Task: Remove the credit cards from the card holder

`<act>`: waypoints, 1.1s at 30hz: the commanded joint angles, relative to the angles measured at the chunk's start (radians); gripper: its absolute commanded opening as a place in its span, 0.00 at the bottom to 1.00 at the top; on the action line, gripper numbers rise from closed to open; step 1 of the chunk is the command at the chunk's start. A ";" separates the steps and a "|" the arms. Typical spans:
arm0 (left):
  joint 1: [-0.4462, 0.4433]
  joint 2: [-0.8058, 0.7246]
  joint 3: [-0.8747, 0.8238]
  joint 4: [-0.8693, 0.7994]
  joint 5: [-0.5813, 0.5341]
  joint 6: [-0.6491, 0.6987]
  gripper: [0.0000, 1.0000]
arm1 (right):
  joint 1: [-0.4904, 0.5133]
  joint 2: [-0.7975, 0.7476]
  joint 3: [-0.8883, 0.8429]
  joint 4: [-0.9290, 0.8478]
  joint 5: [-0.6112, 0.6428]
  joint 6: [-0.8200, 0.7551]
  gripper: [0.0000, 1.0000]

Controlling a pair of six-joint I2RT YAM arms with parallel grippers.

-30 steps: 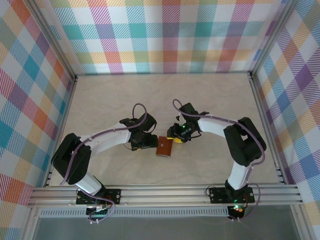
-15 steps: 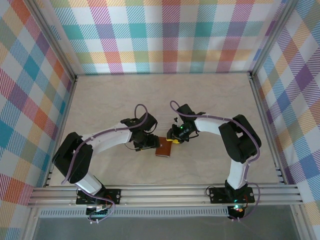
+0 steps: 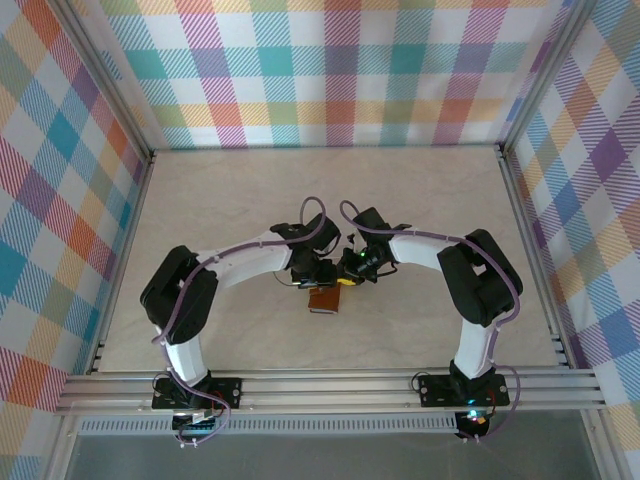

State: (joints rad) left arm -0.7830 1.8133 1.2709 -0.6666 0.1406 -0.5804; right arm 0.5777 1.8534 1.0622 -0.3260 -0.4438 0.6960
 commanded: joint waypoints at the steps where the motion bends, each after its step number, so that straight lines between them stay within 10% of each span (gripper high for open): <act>1: -0.011 0.040 0.036 -0.074 -0.010 0.049 0.37 | 0.010 0.003 -0.007 -0.016 0.017 0.000 0.10; 33: 0.020 -0.031 -0.051 -0.048 -0.052 0.026 0.02 | 0.008 0.003 0.030 -0.129 0.089 -0.054 0.08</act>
State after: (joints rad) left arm -0.7780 1.8408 1.2564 -0.6964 0.1104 -0.5354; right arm 0.5804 1.8534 1.0813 -0.3603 -0.4267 0.6758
